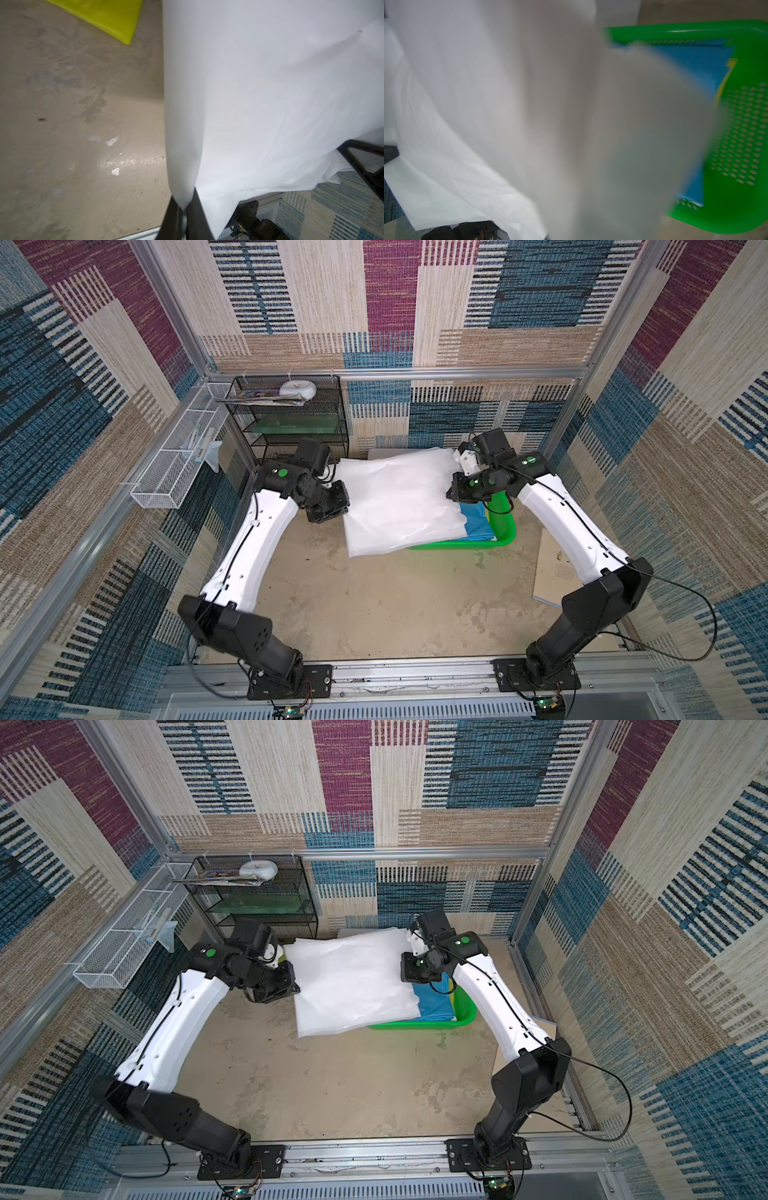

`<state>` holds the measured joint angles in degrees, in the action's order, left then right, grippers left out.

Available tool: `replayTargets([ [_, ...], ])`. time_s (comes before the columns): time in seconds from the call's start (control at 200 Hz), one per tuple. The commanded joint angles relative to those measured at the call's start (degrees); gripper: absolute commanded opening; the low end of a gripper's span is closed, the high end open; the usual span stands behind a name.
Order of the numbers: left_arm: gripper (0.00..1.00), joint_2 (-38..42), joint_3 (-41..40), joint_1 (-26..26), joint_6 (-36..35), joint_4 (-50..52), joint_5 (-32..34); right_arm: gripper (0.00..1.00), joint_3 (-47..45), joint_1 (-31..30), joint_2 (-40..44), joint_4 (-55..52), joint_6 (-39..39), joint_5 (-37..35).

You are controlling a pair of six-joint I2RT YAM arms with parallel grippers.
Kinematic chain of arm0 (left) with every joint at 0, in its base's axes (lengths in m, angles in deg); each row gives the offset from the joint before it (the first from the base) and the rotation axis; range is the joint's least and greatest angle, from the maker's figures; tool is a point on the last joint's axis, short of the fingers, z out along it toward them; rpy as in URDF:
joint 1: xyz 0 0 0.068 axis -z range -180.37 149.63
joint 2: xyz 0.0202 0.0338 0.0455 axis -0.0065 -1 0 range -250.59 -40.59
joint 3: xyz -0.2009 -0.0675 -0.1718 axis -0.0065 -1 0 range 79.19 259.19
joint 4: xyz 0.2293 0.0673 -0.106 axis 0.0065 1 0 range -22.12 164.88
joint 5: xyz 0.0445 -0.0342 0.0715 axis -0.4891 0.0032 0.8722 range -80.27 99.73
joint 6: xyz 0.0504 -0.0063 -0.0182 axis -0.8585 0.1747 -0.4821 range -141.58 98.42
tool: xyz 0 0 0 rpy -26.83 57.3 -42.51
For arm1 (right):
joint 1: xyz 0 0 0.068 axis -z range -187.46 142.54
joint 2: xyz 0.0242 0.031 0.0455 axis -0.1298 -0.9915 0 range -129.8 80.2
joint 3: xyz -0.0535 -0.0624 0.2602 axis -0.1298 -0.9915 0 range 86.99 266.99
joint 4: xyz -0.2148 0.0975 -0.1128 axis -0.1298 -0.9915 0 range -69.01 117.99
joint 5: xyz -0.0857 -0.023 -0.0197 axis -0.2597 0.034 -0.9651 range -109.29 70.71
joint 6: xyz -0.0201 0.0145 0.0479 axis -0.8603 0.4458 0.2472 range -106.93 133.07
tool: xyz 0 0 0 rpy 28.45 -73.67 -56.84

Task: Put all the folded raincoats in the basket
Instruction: Adjust the basket at the center of the board.

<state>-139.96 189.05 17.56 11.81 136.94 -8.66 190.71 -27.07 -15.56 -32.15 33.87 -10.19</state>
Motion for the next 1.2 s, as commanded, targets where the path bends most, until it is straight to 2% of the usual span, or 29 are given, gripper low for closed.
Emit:
replayTargets([
  [0.0, 0.00, -10.4, 10.3, 3.9, -1.9, -0.6, -7.8, 0.00, -1.1, 4.0, -0.2, -3.1, -0.6, -5.2],
  [0.11, 0.00, -23.4, 23.6, 9.0, -1.6, -0.6, -11.9, 0.00, -3.4, 7.2, -0.1, -2.8, -0.9, -7.4],
  [0.18, 0.00, -29.2, 29.2, 10.6, -0.7, -0.6, -12.7, 0.00, -5.0, 8.5, 0.4, -2.3, -1.1, -7.5],
  [0.26, 0.00, -34.1, 32.5, 11.2, 0.0, -0.6, -13.0, 0.00, -6.9, 9.3, 1.1, -1.6, -1.2, -8.3],
  [0.386, 0.00, -37.5, 31.9, 11.2, -0.4, -0.6, -11.1, 0.00, -9.0, 9.7, 1.2, -1.0, -1.4, -8.6],
  [0.616, 0.00, -34.9, 19.9, 8.5, -2.0, -0.6, -5.0, 0.00, -9.1, 9.7, -0.9, -0.7, -3.2, -2.8],
  [0.811, 0.00, -28.0, 3.9, 4.8, -3.3, -3.6, -2.4, 0.00, -12.8, 8.7, -1.1, 1.4, -2.9, 4.5],
  [0.962, 0.00, -17.7, -10.0, 2.1, -4.4, -5.9, -2.0, 0.00, -17.7, 4.8, 1.0, 3.8, -1.3, 7.5],
  [1.112, 0.00, -2.9, -24.9, 0.2, -5.6, -7.2, -2.0, 0.00, -21.4, -3.8, 3.2, 6.0, 0.7, 9.0],
  [1.192, 0.00, 4.0, -29.2, -0.2, -5.7, -7.2, -1.2, 0.00, -21.4, -5.7, 3.8, 6.8, 1.5, 9.5],
])
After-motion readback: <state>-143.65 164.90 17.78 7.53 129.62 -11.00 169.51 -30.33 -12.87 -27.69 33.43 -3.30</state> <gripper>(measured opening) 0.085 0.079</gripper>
